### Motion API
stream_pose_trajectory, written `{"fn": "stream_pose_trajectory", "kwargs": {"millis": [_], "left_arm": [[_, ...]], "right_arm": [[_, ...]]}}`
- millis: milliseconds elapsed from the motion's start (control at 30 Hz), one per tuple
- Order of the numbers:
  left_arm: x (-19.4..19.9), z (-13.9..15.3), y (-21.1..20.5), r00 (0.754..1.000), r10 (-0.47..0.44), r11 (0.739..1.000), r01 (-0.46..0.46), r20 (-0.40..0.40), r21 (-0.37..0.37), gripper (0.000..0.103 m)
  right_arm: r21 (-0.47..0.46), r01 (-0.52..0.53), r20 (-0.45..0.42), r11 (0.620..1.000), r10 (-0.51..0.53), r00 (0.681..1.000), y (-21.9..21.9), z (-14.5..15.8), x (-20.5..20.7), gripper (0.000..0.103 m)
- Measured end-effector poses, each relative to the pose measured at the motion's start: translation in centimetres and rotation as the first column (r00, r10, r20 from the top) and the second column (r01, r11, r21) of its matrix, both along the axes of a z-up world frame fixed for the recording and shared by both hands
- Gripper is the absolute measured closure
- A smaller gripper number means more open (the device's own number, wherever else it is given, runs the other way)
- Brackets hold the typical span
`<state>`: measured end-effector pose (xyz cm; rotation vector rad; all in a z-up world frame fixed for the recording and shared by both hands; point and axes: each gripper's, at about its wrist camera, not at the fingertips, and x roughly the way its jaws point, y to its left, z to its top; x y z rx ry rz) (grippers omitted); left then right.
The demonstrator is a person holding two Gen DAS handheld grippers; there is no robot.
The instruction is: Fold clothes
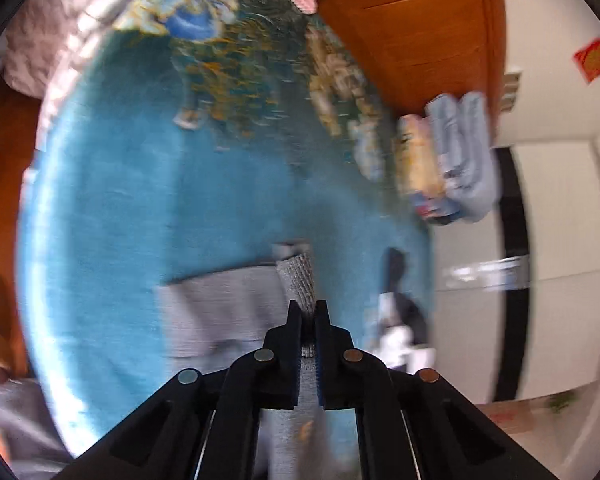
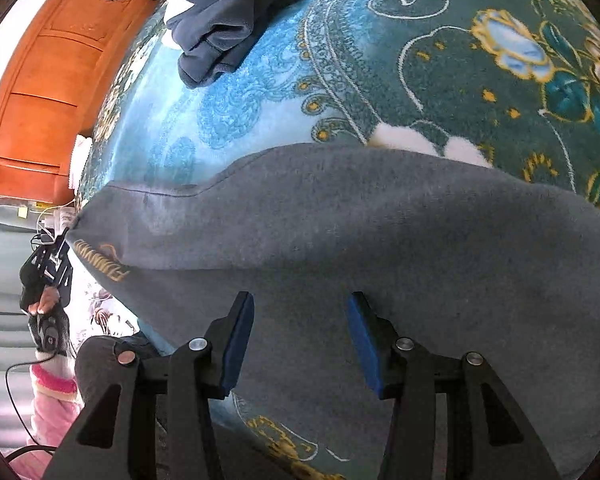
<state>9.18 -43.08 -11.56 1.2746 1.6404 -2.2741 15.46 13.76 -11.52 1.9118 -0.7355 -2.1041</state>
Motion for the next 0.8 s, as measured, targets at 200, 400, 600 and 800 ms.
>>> {"fn": "stream_pose_trajectory", "kwargs": {"millis": [200, 400, 600, 800], "left_arm": [[1.4, -4.8, -1.3, 0.99, 0.033, 0.999, -0.033, 0.134, -0.003, 0.093], [0.6, -4.2, -0.9, 0.985, -0.036, 0.993, 0.053, 0.169, -0.102, 0.072], [-0.3, -5.4, -1.3, 0.994, -0.048, 0.998, 0.051, 0.098, -0.031, 0.075], [-1.0, -5.3, -0.4, 0.997, -0.055, 0.998, 0.056, 0.05, -0.022, 0.091]], "right_arm": [[-0.008, -0.012, 0.002, 1.0, 0.012, 1.0, -0.4, -0.2, -0.1, 0.053], [-0.004, -0.012, 0.0, 1.0, 0.012, 1.0, -0.4, 0.0, -0.2, 0.053], [-0.001, -0.031, -0.002, 1.0, 0.031, 1.0, -1.0, 0.0, -0.4, 0.053], [0.006, -0.019, -0.018, 1.0, 0.019, 1.0, -0.7, 0.5, -0.9, 0.053]]}}
